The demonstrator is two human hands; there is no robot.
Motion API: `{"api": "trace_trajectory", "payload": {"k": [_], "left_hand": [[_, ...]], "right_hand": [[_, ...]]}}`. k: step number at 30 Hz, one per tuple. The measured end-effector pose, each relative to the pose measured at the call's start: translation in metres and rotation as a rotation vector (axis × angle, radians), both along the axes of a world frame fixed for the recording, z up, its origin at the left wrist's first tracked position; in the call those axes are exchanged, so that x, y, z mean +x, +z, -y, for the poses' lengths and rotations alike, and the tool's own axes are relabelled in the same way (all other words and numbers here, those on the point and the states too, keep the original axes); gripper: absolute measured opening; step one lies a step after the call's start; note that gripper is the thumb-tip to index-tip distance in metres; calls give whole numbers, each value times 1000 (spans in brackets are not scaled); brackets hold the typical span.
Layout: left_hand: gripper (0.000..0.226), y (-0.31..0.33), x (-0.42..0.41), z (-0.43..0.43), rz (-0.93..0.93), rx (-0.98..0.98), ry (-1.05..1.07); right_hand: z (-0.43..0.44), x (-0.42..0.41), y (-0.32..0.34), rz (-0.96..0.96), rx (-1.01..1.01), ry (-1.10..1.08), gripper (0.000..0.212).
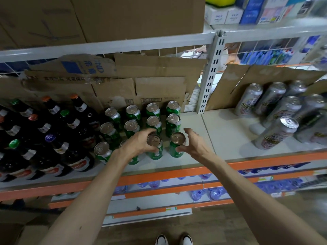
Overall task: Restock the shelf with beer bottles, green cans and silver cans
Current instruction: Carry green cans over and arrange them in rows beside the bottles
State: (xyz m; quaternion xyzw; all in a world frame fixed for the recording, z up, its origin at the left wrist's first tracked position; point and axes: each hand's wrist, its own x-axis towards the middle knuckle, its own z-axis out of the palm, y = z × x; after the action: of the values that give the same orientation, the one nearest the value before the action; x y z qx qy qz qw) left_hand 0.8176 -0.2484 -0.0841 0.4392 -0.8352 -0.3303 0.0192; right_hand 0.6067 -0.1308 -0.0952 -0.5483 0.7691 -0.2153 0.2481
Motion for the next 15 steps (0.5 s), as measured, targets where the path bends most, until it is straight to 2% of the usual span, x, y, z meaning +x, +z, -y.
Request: {"api": "trace_trajectory", "payload": {"k": [2,3,6,8,10,15], "left_hand": [[85,8,-5,-4,-66,-17,12],[79,12,-11,-6,-102,-48,7],[43,27,-38,-12,-238,-197,8],[27,36,-64,-20,-310,-260,12],[22,41,-90,-32,-308,-253,-28],[17,39,-158,-65,-138,-239,-169]], "right_hand": [[-7,-7,4,-8,-29,-63,77],[-13,-12,6,-33,-41,-96,74],[-37,-36,12,-66,-41,-194,68],[-59,-57,16,-86,-42,-251,66],[-81,-78,23,-72,-50,-306,66],[-140,-139,42,-48,-99,-487,57]]}}
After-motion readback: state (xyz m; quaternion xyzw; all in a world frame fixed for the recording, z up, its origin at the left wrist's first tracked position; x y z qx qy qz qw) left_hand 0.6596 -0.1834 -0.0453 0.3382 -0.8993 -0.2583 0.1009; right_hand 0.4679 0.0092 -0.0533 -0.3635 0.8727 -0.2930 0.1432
